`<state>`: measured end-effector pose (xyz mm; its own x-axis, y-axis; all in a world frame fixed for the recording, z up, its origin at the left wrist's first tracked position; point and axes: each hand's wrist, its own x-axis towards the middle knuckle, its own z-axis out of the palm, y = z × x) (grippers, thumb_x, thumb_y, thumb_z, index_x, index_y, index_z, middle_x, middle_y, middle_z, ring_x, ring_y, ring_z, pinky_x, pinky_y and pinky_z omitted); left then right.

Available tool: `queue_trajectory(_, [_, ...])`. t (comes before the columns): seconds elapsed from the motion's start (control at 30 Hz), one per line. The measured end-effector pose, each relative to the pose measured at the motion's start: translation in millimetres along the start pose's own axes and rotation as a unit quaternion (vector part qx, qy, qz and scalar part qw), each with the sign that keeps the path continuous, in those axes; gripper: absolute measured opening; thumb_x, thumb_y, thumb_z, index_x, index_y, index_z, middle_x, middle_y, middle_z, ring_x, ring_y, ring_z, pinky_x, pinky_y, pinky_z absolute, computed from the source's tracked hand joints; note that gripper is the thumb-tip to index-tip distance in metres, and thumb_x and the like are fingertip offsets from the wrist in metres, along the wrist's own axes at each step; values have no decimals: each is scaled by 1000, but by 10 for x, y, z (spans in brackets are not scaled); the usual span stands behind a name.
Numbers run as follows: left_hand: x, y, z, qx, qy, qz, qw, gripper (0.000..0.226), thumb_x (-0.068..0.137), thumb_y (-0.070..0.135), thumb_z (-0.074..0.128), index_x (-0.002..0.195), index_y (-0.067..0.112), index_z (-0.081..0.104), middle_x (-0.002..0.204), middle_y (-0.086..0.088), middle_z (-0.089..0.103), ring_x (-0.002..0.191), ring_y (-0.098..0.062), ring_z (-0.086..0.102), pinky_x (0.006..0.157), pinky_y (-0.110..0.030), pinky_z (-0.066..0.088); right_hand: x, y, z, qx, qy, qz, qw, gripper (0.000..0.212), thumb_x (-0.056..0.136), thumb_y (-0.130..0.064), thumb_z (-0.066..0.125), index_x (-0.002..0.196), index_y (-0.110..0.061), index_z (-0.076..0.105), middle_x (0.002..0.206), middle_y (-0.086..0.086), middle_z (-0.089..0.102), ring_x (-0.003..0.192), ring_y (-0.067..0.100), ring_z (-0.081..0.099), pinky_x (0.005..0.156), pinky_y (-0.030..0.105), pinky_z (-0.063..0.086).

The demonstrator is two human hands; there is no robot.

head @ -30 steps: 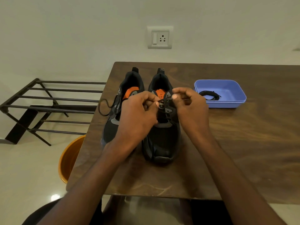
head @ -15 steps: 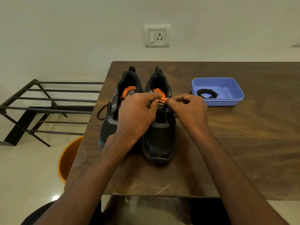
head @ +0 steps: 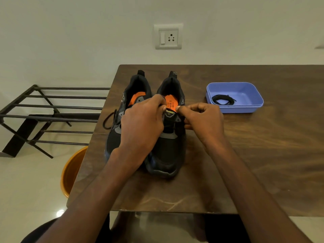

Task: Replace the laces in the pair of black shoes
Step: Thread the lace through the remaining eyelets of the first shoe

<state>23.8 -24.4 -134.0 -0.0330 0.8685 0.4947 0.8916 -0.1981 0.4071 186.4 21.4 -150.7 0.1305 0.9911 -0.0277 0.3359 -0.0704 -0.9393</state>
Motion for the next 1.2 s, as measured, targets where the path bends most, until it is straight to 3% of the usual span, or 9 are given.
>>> queue_trajectory(0.2, [19, -24, 21, -73, -53, -34, 995, 13, 93, 18, 74, 106, 20, 73, 102, 6, 65, 93, -10, 62, 83, -39, 59, -23, 2, 36, -5, 10, -3, 1000, 22, 78, -45, 85, 74, -25, 75, 67, -10, 73, 66, 7, 73, 69, 41, 65])
queue_trajectory(0.33, [46, 33, -9, -4, -101, -23, 995, 23, 98, 24, 68, 121, 23, 74, 109, 3, 62, 96, -16, 61, 84, -41, 58, -22, -2, 22, 5, 5, 4, 1000, 22, 78, -44, 84, 75, -24, 76, 68, -10, 74, 65, 8, 74, 70, 41, 65])
queue_trajectory(0.43, [66, 93, -17, 52, -120, -14, 991, 32, 102, 25, 64, 133, 25, 68, 106, 2, 52, 91, -19, 58, 75, -35, 53, -25, -2, 19, 4, 2, 2, 1000, 23, 78, -45, 84, 74, -24, 76, 67, -9, 74, 65, 9, 74, 71, 42, 65])
queue_trajectory(0.53, [73, 116, 18, 80, -126, -15, 989, 21, 101, 24, 65, 121, 21, 70, 102, 4, 44, 84, -19, 56, 68, -31, 44, -35, 12, 29, -9, 5, -7, 1000, 24, 77, -47, 83, 71, -25, 75, 66, -9, 73, 67, 9, 74, 70, 43, 65])
queue_trajectory(0.63, [60, 87, 79, 21, -119, -36, 992, 8, 101, 25, 63, 104, 20, 69, 99, 5, 50, 85, -18, 55, 71, -34, 45, -30, 12, 28, -11, 5, -8, 1000, 25, 76, -48, 81, 68, -25, 74, 65, -9, 73, 69, 9, 74, 71, 43, 64])
queue_trajectory(0.77, [61, 20, 136, -33, -115, -55, 991, 8, 99, 25, 68, 102, 23, 74, 98, 6, 55, 85, -9, 53, 76, -29, 48, -28, 4, 16, -6, 0, -5, 1000, 25, 77, -48, 81, 69, -25, 75, 66, -8, 74, 69, 9, 74, 72, 43, 64])
queue_trajectory(0.9, [4, 27, 182, -126, -54, -109, 985, 4, 96, 23, 71, 95, 23, 75, 95, 8, 59, 84, -5, 57, 75, -22, 48, -33, -7, 16, -3, 0, 4, 1000, 25, 78, -47, 81, 69, -24, 75, 66, -7, 74, 68, 10, 74, 73, 43, 65])
queue_trajectory(1.0, [-33, 75, 219, -139, -48, -143, 979, 5, 96, 28, 71, 94, 25, 75, 94, 8, 58, 84, -6, 58, 76, -27, 51, -42, -19, 16, 9, 1, 15, 1000, 22, 79, -42, 82, 71, -22, 75, 67, -6, 74, 67, 10, 75, 73, 43, 65])
queue_trajectory(1.2, [47, -11, 118, -64, -118, -68, 989, 9, 98, 26, 68, 103, 28, 76, 95, 10, 51, 83, -6, 51, 72, -29, 49, -32, -7, 22, 6, -4, 26, 1000, 25, 79, -45, 83, 73, -22, 76, 67, -6, 75, 68, 10, 75, 74, 43, 65])
